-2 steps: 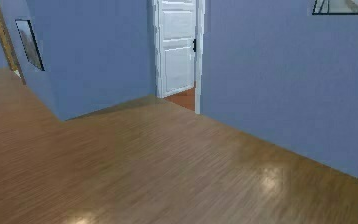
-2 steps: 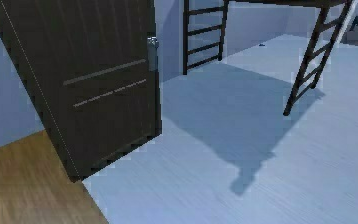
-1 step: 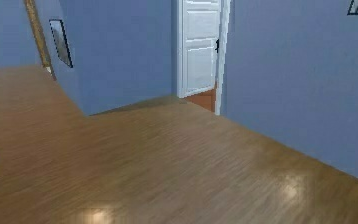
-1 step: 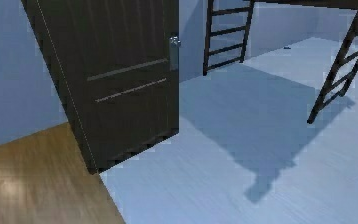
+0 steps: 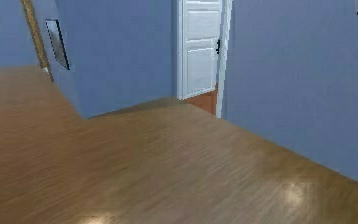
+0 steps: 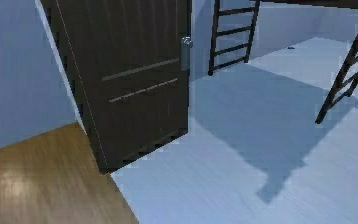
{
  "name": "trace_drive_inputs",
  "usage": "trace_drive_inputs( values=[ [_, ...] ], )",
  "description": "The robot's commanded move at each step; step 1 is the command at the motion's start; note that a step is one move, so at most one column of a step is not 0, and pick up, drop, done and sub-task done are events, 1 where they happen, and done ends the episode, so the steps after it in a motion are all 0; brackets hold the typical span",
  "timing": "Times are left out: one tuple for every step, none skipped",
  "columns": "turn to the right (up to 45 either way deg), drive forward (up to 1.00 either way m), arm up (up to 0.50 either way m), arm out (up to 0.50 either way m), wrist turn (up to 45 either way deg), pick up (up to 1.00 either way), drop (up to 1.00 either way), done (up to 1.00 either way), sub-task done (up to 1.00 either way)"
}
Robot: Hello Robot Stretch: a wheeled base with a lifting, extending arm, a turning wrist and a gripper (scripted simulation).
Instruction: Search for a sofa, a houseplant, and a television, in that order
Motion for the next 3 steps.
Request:
trace_drive_inputs(
  values=[
    [45.0, 0.00, 0.00, 0.00, 0.0, 0.00, 0.00, 0.00, 0.00],
    [36.0, 0.00, 0.00, 0.00, 0.0, 0.00, 0.00, 0.00, 0.00],
    [0.0, 0.45, 0.00, 0.00, 0.0, 0.00, 0.00, 0.00, 0.00]
  ],
)
